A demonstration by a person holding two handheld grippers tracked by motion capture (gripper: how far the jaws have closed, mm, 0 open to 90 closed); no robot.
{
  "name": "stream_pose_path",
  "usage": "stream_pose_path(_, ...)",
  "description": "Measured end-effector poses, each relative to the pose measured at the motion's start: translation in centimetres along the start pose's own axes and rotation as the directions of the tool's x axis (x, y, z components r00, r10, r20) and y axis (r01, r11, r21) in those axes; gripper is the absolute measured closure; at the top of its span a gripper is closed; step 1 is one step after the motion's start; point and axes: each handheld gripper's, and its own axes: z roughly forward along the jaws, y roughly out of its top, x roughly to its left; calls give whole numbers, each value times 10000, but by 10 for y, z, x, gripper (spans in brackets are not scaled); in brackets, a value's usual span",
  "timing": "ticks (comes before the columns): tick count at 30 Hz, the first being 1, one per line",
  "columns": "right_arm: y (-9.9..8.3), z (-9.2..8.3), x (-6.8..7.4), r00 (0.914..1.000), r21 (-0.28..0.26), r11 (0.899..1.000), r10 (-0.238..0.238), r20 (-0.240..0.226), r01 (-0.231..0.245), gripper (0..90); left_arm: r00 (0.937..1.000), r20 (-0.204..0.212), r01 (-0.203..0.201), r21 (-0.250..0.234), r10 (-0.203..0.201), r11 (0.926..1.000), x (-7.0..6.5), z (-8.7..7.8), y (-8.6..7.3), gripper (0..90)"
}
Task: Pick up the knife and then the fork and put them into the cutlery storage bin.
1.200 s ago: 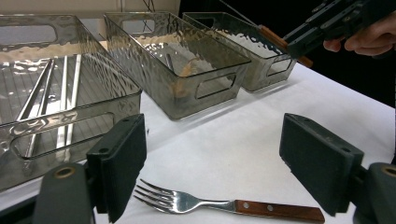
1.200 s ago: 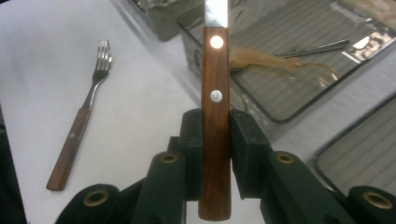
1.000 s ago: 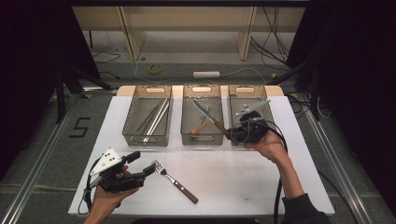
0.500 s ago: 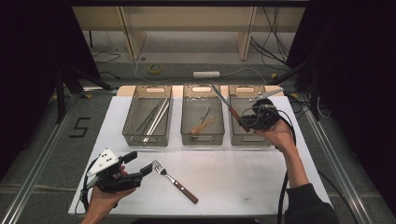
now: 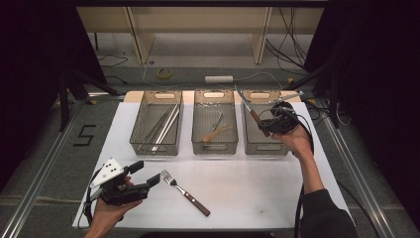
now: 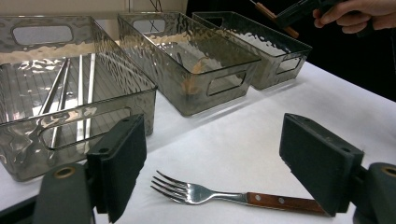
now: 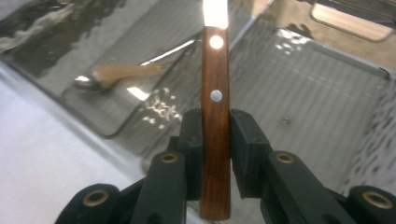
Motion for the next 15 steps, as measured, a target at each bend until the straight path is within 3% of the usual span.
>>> stream_pose_path(15, -2, 17, -9, 9941, 333, 9956, 849, 670, -873, 763, 10000, -31, 30, -49, -30, 10000, 1, -2, 0, 225)
